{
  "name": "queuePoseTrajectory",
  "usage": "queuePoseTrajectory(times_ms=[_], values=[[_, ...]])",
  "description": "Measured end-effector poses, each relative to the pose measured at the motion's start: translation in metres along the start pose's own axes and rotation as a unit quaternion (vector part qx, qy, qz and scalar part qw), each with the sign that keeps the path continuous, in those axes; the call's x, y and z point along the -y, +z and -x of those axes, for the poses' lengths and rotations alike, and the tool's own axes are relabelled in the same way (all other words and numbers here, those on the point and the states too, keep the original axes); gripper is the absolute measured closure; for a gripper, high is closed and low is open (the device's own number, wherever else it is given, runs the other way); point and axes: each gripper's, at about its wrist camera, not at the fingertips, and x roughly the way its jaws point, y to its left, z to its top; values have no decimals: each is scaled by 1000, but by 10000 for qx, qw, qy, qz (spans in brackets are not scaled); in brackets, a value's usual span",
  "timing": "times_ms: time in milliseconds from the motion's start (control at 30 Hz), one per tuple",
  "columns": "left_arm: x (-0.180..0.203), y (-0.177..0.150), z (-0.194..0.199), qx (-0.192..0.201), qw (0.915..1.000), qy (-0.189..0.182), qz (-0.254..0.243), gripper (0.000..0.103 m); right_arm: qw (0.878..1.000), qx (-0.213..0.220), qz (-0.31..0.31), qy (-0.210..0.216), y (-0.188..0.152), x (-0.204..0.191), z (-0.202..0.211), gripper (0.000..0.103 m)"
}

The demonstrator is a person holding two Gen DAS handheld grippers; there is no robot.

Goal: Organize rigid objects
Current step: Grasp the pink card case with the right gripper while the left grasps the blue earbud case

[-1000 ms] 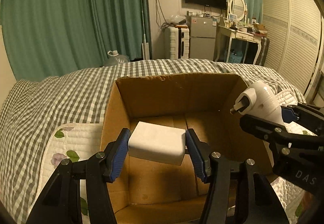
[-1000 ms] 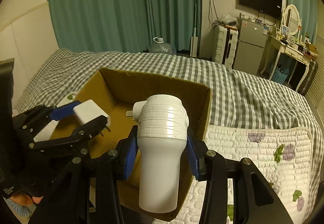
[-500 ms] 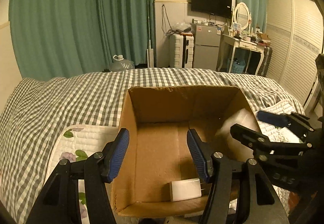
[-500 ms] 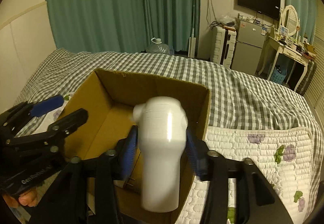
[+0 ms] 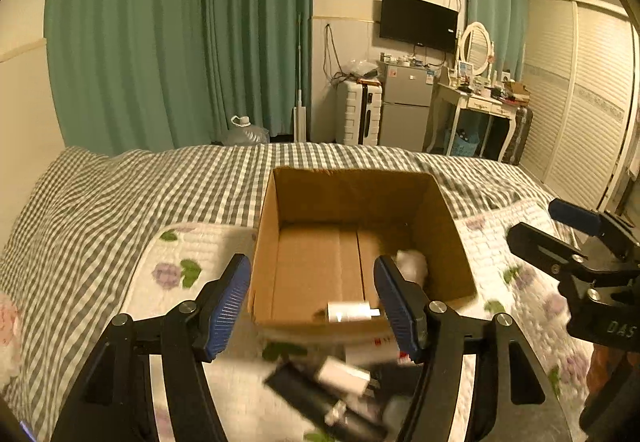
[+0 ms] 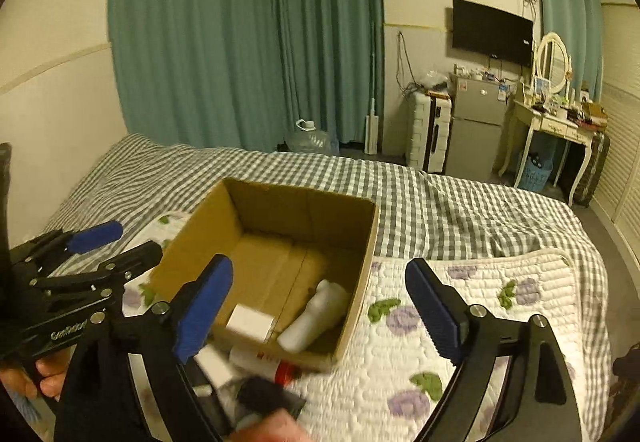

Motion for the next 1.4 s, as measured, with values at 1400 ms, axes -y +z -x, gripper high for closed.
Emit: queuePoseTrajectory(times_ms=[1400], values=[[-10, -130, -34, -1266, 9913, 326, 137, 36, 9837, -1782, 104, 238, -154, -12, -45, 29]])
